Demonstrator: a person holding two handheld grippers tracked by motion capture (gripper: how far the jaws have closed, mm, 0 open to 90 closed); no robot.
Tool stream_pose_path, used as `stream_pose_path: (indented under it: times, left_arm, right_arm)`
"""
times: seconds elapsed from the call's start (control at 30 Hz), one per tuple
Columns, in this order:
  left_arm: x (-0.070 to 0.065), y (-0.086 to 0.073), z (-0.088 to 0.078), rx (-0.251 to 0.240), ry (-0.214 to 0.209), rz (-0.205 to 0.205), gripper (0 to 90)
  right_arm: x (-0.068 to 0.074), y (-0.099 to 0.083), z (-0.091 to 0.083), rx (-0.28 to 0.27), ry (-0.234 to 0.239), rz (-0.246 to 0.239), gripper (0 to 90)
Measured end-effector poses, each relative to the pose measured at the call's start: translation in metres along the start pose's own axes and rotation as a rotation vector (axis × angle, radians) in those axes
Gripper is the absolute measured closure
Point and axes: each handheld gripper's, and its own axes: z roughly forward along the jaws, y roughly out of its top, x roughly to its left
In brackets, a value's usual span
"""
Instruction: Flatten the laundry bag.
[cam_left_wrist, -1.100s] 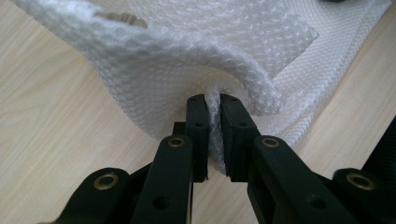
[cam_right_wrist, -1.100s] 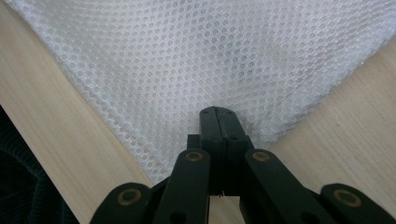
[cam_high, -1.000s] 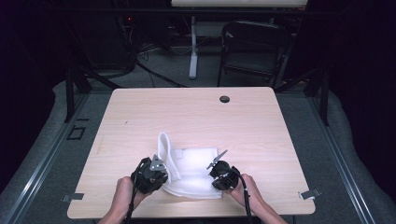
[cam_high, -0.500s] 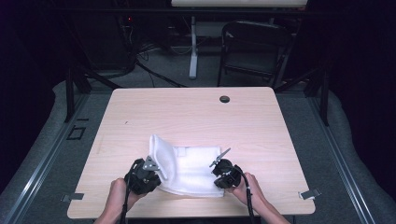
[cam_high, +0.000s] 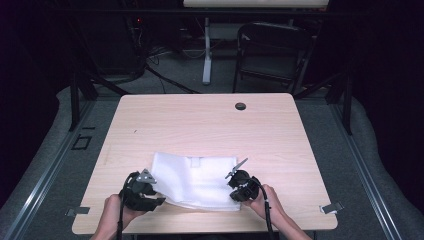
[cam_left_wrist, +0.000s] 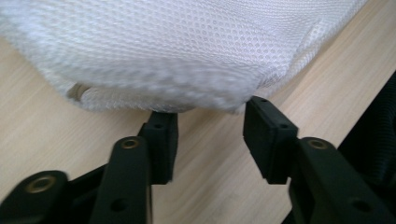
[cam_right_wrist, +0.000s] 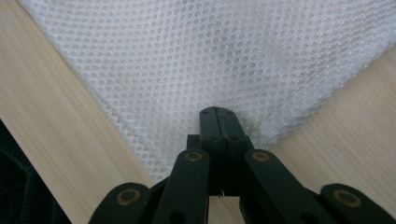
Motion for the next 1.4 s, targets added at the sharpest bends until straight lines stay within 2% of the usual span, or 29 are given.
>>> stream_pose_path:
  times: [0.03, 0.07, 0.17, 0.2, 0.23, 0.3, 0.33, 0.37, 0.4, 0.53, 0.57, 0.6, 0.63, 0.67, 0.77, 0.8, 0.93, 1.0, 1.17, 1.2, 1.27, 1.3, 1.33, 1.4]
  left_arm:
    - [0.002, -0.002, -0.002, 0.0, -0.012, -0.01, 45.1]
    - [0.002, -0.002, -0.002, 0.0, -0.012, -0.01, 41.8]
    - [0.008, -0.014, -0.011, -0.029, -0.011, -0.056, 33.2]
    - [0.008, -0.014, -0.011, -0.029, -0.011, -0.056, 29.7]
    - [0.01, -0.016, -0.014, -0.043, -0.008, -0.069, 29.7]
    - [0.01, -0.019, -0.019, -0.07, -0.009, -0.081, 24.5]
    - [0.01, -0.019, -0.021, -0.078, -0.004, -0.084, 20.7]
    - [0.01, -0.02, -0.024, -0.096, -0.001, -0.089, 20.2]
    - [0.01, -0.02, -0.024, -0.096, -0.001, -0.089, 19.2]
    - [0.008, -0.014, -0.029, -0.122, -0.012, -0.08, 17.7]
    - [0.007, -0.011, -0.029, -0.127, -0.013, -0.075, 16.8]
    - [0.006, -0.01, -0.029, -0.137, -0.014, -0.069, 16.8]
    - [0.005, -0.006, -0.028, -0.138, -0.018, -0.059, 15.8]
    - [0.004, -0.004, -0.027, -0.139, -0.016, -0.056, 15.8]
    - [0.003, 0.004, -0.023, -0.143, -0.03, -0.041, 14.5]
    - [0.002, 0.005, -0.021, -0.144, -0.029, -0.041, 14.4]
    - [-0.001, 0.016, -0.013, -0.138, -0.041, -0.011, 13.8]
    - [-0.001, 0.018, -0.011, -0.139, -0.035, -0.007, 14.0]
    - [-0.003, 0.026, -0.003, -0.137, -0.054, 0.003, 14.8]
    - [-0.003, 0.027, -0.001, -0.136, -0.054, 0.009, 15.0]
    - [-0.005, 0.03, 0.002, -0.134, -0.059, 0.023, 14.8]
    - [-0.005, 0.031, 0.003, -0.134, -0.061, 0.028, 14.9]
    - [-0.006, 0.033, 0.004, -0.134, -0.06, 0.032, 14.8]
    - [-0.007, 0.035, 0.006, -0.137, -0.063, 0.039, 14.7]
  right_arm:
    - [-0.001, 0.0, 0.0, -0.004, -0.007, 0.001, 90.0]
    - [-0.001, 0.0, 0.0, 0.002, -0.006, 0.001, 90.0]
    - [-0.003, 0.0, -0.001, 0.007, -0.017, -0.003, 90.0]
    - [-0.003, 0.0, -0.001, 0.007, -0.017, -0.003, 90.0]
    - [-0.004, 0.0, -0.001, 0.003, -0.016, -0.004, 90.0]
    - [-0.006, 0.0, -0.002, 0.009, -0.017, -0.009, 90.0]
    - [-0.007, 0.0, -0.001, -0.006, -0.024, 0.003, 90.0]
    - [-0.008, 0.0, -0.002, 0.005, -0.027, -0.009, 89.8]
    - [-0.008, 0.0, -0.002, 0.005, -0.027, -0.009, 89.8]
    - [-0.01, 0.001, -0.01, -0.029, -0.009, -0.021, 74.3]
    - [-0.012, 0.001, -0.018, -0.067, 0.017, -0.005, 62.8]
    - [-0.012, 0.001, -0.018, -0.067, 0.017, -0.005, 62.8]
    - [-0.014, 0.001, -0.028, -0.076, 0.008, -0.002, 47.2]
    - [-0.014, 0.001, -0.028, -0.076, 0.008, -0.002, 47.2]
    - [-0.017, -0.005, -0.039, -0.106, 0.026, 0.011, 20.9]
    - [-0.017, -0.006, -0.04, -0.108, 0.016, 0.021, 17.9]
    - [-0.018, -0.012, -0.049, -0.113, 0.008, 0.022, 11.5]
    - [-0.019, -0.013, -0.05, -0.119, 0.011, 0.032, 9.3]
    - [-0.022, -0.022, -0.055, -0.125, 0.011, 0.048, 5.5]
    - [-0.023, -0.026, -0.056, -0.132, 0.007, 0.048, 2.4]
    - [-0.022, -0.027, -0.058, -0.118, 0.005, 0.047, 1.9]
    - [-0.022, -0.028, -0.057, -0.13, 0.017, 0.051, 1.6]
    - [-0.023, -0.029, -0.058, -0.119, 0.006, 0.044, 1.2]
    - [-0.023, -0.03, -0.057, -0.135, 0.017, 0.056, 0.0]
